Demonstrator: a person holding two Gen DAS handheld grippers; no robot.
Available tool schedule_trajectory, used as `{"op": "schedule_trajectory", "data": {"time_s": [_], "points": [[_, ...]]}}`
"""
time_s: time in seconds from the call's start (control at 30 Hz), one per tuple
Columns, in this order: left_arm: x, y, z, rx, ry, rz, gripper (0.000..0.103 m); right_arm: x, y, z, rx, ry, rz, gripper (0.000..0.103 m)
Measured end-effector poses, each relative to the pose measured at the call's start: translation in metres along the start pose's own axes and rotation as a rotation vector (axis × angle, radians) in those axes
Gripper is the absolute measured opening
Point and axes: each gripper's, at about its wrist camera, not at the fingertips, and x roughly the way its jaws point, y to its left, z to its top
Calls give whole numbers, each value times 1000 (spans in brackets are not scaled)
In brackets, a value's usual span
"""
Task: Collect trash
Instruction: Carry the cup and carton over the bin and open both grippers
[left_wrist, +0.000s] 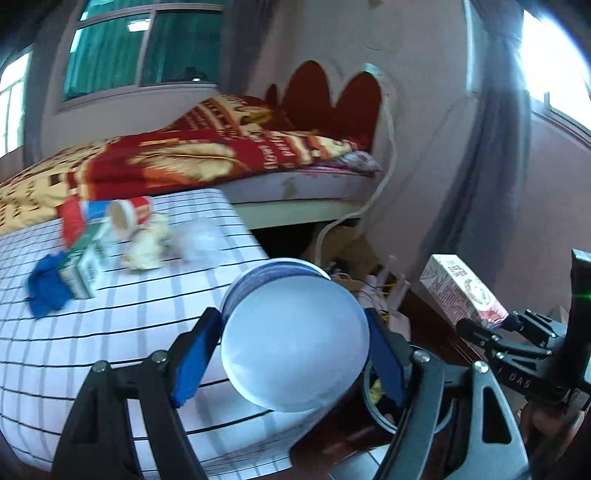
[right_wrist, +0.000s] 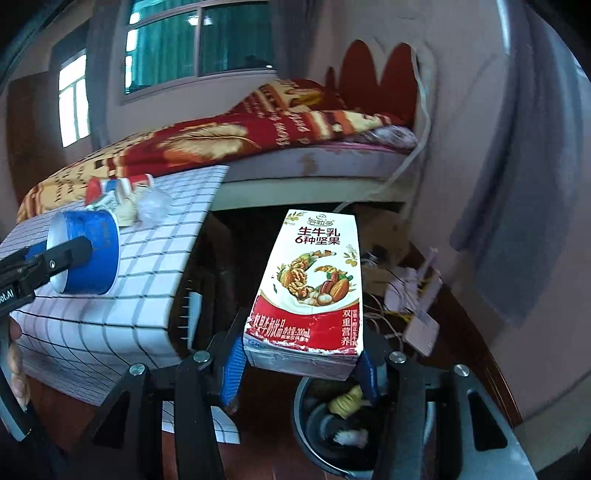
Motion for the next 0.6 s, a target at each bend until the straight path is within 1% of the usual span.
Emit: {"op": "schedule_trajectory", "data": {"time_s": [0.13,0.37,0.6], "points": [[11,-31,-1,36,17,-59,78,-5,-28,-16,31,20,-35,53],[29,-84,-12,95,67,-150,78,-10,-74,-49,88,65,-85,53],[43,-121,-25,150,122,-223,77,-6,-95,-72,116,104,-103,53]]}}
